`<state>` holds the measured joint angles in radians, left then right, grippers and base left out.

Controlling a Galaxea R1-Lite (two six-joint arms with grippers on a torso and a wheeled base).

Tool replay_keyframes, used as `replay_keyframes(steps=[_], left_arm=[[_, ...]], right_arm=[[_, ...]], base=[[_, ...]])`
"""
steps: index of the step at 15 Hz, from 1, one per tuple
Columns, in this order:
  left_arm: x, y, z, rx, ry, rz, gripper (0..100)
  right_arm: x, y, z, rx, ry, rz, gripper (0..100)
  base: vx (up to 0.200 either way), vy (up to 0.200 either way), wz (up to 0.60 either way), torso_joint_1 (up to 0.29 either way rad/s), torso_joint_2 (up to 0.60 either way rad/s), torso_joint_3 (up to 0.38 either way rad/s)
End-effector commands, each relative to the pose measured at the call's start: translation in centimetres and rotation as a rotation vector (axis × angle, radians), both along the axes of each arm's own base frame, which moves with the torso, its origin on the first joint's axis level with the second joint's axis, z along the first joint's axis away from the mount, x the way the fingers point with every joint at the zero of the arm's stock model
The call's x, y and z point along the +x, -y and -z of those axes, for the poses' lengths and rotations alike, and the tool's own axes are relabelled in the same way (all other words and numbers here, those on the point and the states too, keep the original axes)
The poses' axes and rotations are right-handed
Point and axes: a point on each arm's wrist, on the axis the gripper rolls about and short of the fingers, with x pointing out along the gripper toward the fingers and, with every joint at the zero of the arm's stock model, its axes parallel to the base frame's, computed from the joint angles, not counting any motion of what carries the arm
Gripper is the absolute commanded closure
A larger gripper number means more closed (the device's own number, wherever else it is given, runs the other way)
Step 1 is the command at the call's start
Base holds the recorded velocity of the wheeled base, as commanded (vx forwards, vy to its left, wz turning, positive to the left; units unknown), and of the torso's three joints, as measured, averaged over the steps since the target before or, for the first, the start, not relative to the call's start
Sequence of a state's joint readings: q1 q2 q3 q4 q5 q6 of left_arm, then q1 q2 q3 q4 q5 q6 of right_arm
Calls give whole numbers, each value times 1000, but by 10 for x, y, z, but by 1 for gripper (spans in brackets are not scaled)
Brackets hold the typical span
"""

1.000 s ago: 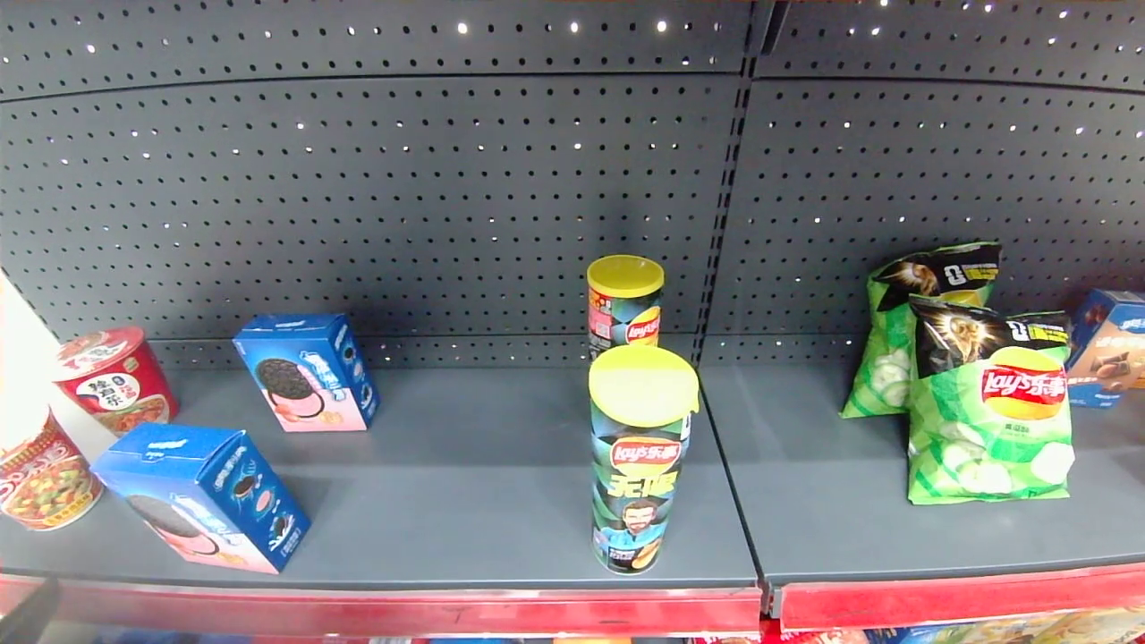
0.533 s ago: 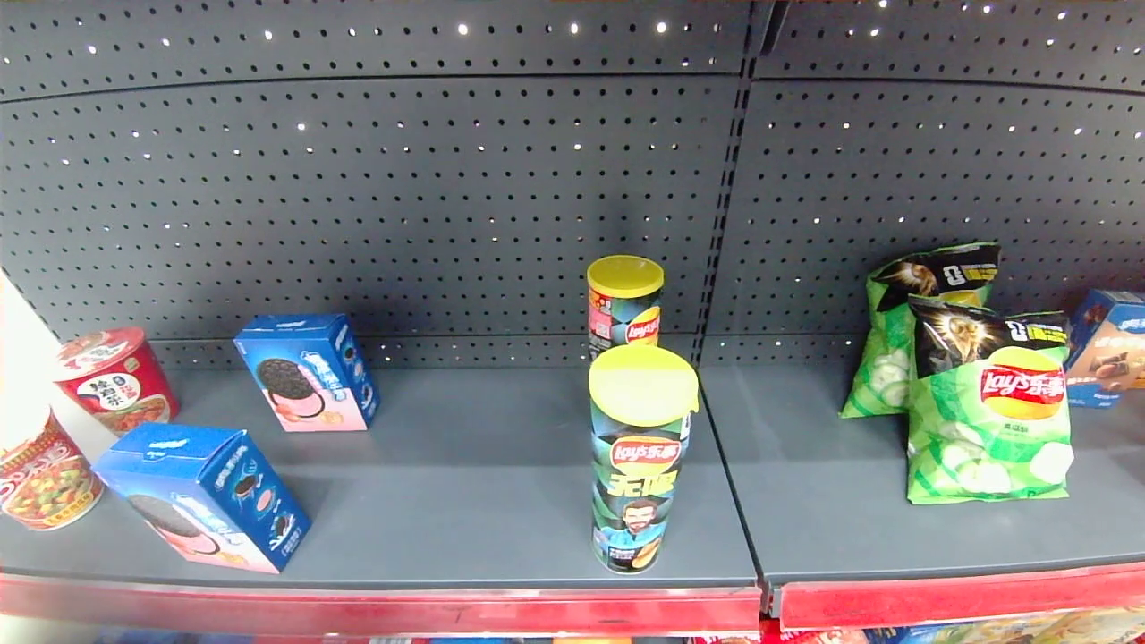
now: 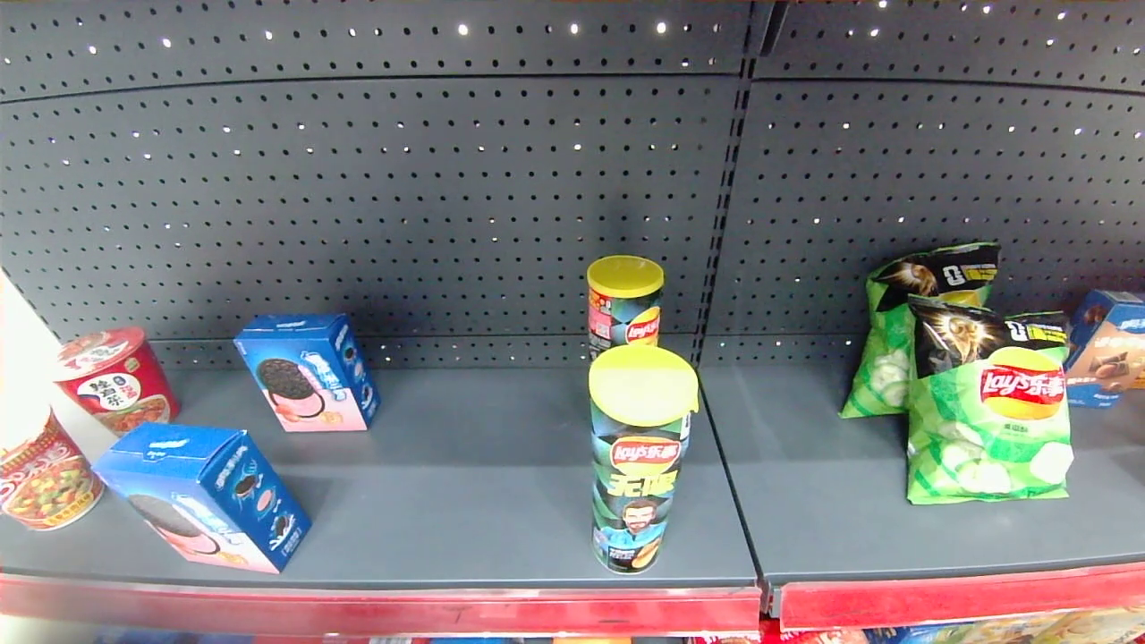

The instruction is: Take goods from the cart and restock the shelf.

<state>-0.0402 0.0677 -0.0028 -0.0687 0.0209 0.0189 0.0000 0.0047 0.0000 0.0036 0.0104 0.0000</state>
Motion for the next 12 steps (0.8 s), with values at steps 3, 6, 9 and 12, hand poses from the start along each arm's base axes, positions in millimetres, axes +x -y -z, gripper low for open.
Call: replay_keyframes(steps=[3,6,9,12], left_arm=[[-5,-1,6,-11,29,-107,0],[-5,0,9,15,-7,-84,0],[-5,0,9,-3,-11,-85,0],[-5,0,9,-8,-11,-84,0]], right_arm=[[0,0,0,0,-1,0,0],[0,0,0,0,-1,0,0],[0,0,0,0,-1,0,0],[0,0,0,0,-2,0,0]], base=[[0,0,0,0,0,0],[0,0,0,0,0,0],[0,0,0,0,0,0],[0,0,0,0,0,0]])
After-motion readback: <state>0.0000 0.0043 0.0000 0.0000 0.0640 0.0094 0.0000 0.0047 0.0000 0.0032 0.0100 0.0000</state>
